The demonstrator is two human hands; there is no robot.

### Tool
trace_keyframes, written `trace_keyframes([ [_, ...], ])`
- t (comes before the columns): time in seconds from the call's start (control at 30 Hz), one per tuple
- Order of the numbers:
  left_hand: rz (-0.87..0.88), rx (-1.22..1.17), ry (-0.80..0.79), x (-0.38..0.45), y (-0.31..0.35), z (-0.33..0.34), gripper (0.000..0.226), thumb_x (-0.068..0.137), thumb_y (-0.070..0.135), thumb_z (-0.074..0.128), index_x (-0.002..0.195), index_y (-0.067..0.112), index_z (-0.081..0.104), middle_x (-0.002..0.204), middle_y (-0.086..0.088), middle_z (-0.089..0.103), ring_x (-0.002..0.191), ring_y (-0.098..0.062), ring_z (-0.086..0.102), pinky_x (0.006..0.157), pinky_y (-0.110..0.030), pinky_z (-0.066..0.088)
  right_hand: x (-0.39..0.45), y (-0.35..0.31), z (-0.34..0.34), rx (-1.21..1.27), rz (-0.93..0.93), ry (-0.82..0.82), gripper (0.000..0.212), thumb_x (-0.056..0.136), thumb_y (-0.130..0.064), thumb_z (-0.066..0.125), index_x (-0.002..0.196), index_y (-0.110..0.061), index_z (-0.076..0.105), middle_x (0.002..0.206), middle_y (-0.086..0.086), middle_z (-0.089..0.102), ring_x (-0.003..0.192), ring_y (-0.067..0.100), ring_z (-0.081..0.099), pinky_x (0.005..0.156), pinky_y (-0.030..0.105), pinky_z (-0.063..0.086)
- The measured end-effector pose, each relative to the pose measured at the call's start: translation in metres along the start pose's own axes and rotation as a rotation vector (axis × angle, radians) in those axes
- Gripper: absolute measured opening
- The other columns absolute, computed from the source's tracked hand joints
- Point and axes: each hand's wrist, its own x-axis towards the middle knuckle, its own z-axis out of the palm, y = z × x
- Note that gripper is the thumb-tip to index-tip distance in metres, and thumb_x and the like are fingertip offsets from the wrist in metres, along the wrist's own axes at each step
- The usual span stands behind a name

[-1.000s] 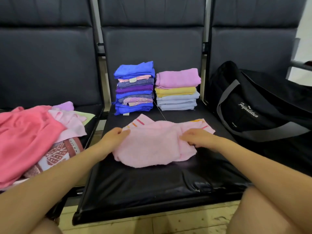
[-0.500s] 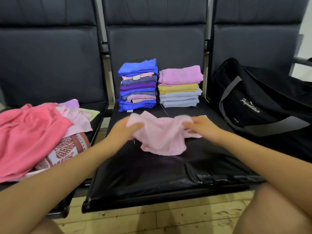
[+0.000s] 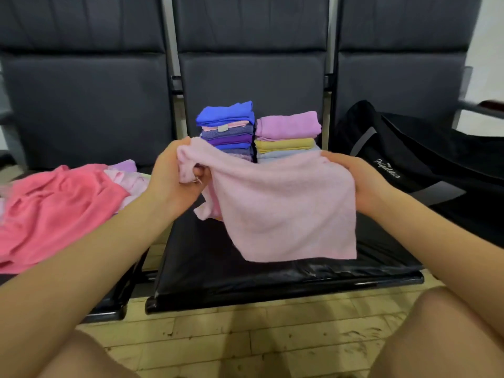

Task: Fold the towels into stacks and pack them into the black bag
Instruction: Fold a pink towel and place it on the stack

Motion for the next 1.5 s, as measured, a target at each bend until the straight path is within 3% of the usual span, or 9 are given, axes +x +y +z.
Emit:
trace_keyframes([
  [0.23,-0.001,0.538,0.305,0.007,-0.043,-0.040,0.026,0.092,0.028,0.059,0.111,0.010,0.064,0.098,-0.004,0.066,0.091,-0.017,0.060,0.083,-0.032,0.048,0.011,0.041,-0.040,-0.660,0.188,0.290,0.024,0.090,-0.015,0.063,0.107,0.001,0.066,0.098,0.017,0.069,0.078,0.025,0.064,0.076,0.034,0.052],
  [0.43,-0.076,0.924,0.109,0.008,-0.051,-0.047,0.032,0.100,0.027,0.042,0.129,0.021,0.055,0.129,-0.004,0.057,0.116,-0.023,0.054,0.103,-0.044,0.042,0.023,0.059,-0.061,-1.303,0.274,0.240,0.022,0.089,-0.022,0.057,0.073,-0.008,0.052,0.068,0.008,0.050,0.057,0.024,0.049,0.042,0.022,0.039],
  [0.63,-0.370,1.416,0.014,0.017,-0.056,-0.061,0.026,0.096,0.019,0.049,0.115,0.006,0.062,0.117,-0.015,0.060,0.108,-0.030,0.057,0.091,-0.037,0.046,0.036,0.061,-0.074,-1.380,0.336,0.155,0.021,0.089,-0.026,0.058,0.094,-0.005,0.062,0.090,0.005,0.054,0.087,0.024,0.056,0.054,0.025,0.048],
  [0.73,-0.233,1.758,-0.033,0.023,-0.059,-0.070,0.025,0.093,0.031,0.051,0.072,0.018,0.055,0.097,-0.010,0.063,0.076,-0.016,0.053,0.064,-0.026,0.039,0.047,0.064,-0.081,-1.354,0.271,0.191,0.031,0.088,-0.036,0.062,0.085,-0.006,0.063,0.083,0.005,0.055,0.081,0.021,0.055,0.055,0.026,0.046],
  [0.87,0.016,1.610,0.164,0.044,-0.056,-0.068,0.042,0.090,0.044,0.049,0.066,0.010,0.050,0.069,-0.004,0.053,0.064,-0.019,0.049,0.060,-0.032,0.035,0.077,0.068,-0.087,-1.288,0.047,0.399,0.042,0.087,-0.047,0.060,0.070,-0.011,0.050,0.069,0.010,0.049,0.064,0.023,0.048,0.060,0.032,0.040],
  [1.13,0.036,1.937,0.139,0.104,-0.087,-0.079,0.052,0.090,0.051,0.053,0.130,0.017,0.050,0.126,-0.009,0.054,0.116,-0.026,0.051,0.093,-0.041,0.047,0.126,0.086,-0.071,-1.392,0.156,0.507,0.044,0.085,-0.051,0.057,0.065,-0.012,0.057,0.061,0.003,0.053,0.054,0.018,0.050,0.049,0.026,0.033],
  [1.27,-0.087,2.116,0.087,0.119,-0.097,-0.075,0.049,0.091,0.049,0.056,0.127,0.017,0.049,0.121,-0.008,0.056,0.109,-0.024,0.056,0.084,-0.035,0.047,0.136,0.086,-0.058,-1.512,0.199,0.494,0.041,0.092,-0.048,0.049,0.065,-0.017,0.044,0.066,-0.001,0.047,0.061,0.019,0.048,0.050,0.025,0.030],
  [1.37,-0.184,1.828,0.099,0.129,-0.100,-0.070,0.022,0.092,0.037,0.057,0.096,0.017,0.065,0.092,-0.003,0.065,0.086,-0.019,0.059,0.075,-0.031,0.047,0.145,0.080,-0.057,-1.370,-0.011,0.490,0.034,0.092,-0.038,0.052,0.066,-0.016,0.048,0.066,0.000,0.048,0.066,0.021,0.048,0.052,0.028,0.030],
  [1.5,-0.152,0.701,0.346,0.139,-0.086,-0.058,0.019,0.093,0.020,0.054,0.078,0.012,0.063,0.071,-0.005,0.066,0.073,-0.023,0.058,0.074,-0.033,0.047,0.146,0.069,-0.054,-0.723,-0.400,0.475,0.017,0.088,-0.024,0.065,0.077,-0.014,0.059,0.074,-0.001,0.058,0.070,0.013,0.052,0.064,0.027,0.042],
])
